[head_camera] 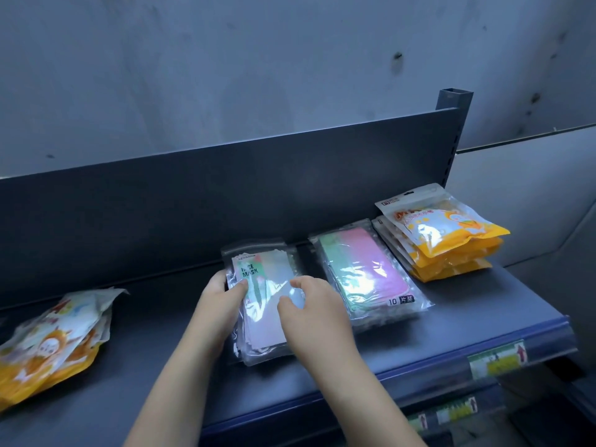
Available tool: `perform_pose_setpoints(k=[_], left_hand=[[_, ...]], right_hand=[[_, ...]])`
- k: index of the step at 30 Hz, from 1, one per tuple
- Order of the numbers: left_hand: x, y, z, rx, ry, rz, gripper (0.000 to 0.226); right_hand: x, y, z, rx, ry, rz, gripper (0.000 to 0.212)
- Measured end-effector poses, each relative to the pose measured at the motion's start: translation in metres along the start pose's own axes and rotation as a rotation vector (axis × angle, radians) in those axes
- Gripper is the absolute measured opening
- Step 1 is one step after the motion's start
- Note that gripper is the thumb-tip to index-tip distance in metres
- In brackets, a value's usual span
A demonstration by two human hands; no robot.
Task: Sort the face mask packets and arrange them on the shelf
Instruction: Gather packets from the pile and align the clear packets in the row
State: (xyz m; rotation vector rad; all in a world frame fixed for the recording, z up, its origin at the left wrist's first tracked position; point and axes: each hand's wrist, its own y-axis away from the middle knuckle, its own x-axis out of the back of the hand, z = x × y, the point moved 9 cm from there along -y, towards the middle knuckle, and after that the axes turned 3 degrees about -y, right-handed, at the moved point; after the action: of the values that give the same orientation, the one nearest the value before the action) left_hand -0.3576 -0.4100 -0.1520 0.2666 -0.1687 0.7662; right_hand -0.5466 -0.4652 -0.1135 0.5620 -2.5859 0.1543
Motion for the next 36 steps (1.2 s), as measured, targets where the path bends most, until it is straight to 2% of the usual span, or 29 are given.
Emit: perform_pose_setpoints(k=[3, 5, 12, 15, 19, 23, 26, 30, 36], left_hand=[[0.001, 0.000, 0.003, -0.035, -0.014, 0.039, 0.057], [0.001, 0.002, 0.005, -0.033, 0.010, 0.071, 0.070], [-0.008, 0.013, 0.005, -0.026, 0.072, 0.155, 0.052], [-0.010, 0.012, 0.005, -0.040, 0.051, 0.149, 0.058], [-0.002, 0.016, 0.016, -0.127, -0.105, 0.145, 0.052], [0.006, 0.017, 0.037, -0.315, -0.545, 0.147, 0.053], [0.019, 0.019, 0.045, -0.372, -0.789, 0.186, 0.055], [0.050, 0.024, 0.042, -0.362, -0.926, 0.242, 0.061], [0.111, 0.025, 0.028, -0.319, -0.980, 0.260, 0.066]], right_hand=[[-0.008, -0.001, 0.003, -0.022, 0.042, -0.068, 0.046], [-0.012, -0.001, 0.002, -0.024, 0.070, -0.093, 0.047], [-0.021, -0.005, 0.000, -0.040, 0.117, -0.116, 0.049], [-0.021, -0.006, 0.001, -0.051, 0.164, -0.115, 0.051], [-0.020, -0.008, -0.008, 0.045, 0.204, -0.081, 0.054], [-0.025, -0.008, -0.027, 0.244, 0.232, -0.041, 0.066], [-0.033, -0.009, -0.037, 0.337, 0.257, -0.027, 0.071], [-0.057, -0.009, -0.049, 0.402, 0.266, -0.083, 0.070], [-0.109, 0.005, -0.081, 0.465, 0.270, -0.189, 0.066]])
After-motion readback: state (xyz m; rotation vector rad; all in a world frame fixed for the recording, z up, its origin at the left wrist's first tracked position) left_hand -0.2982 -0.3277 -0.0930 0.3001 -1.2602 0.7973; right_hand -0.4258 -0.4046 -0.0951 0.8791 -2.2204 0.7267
